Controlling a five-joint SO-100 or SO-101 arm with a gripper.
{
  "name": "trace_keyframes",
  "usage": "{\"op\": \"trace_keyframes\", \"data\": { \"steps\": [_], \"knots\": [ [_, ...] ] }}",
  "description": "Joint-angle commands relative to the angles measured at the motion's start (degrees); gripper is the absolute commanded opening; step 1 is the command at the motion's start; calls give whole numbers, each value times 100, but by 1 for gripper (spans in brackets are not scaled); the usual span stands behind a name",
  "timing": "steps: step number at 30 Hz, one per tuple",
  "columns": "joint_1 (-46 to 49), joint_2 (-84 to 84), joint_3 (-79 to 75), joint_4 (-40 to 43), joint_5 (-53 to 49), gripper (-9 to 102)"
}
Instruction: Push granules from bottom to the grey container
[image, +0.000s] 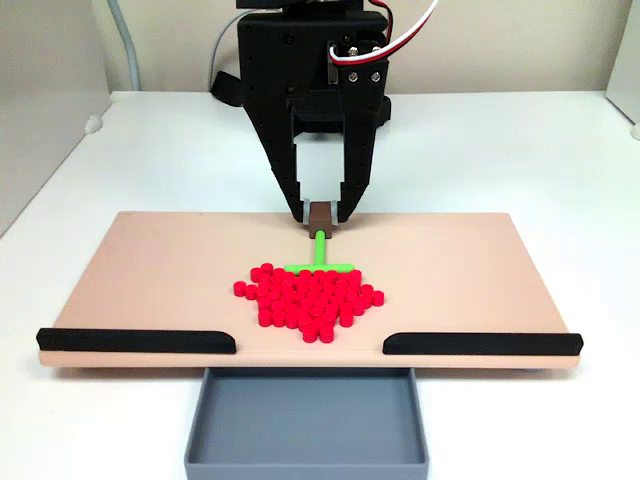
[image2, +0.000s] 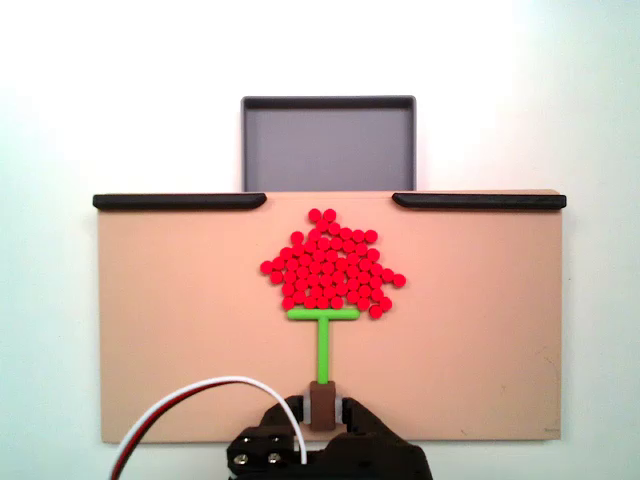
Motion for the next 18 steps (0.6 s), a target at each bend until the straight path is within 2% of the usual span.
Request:
{"op": "trace_keyframes", "data": {
  "steps": [1,18],
  "knots": [
    [18,-176,-229,-18,0,0],
    [-9,-519,-765,44,35,0]
  ]
}}
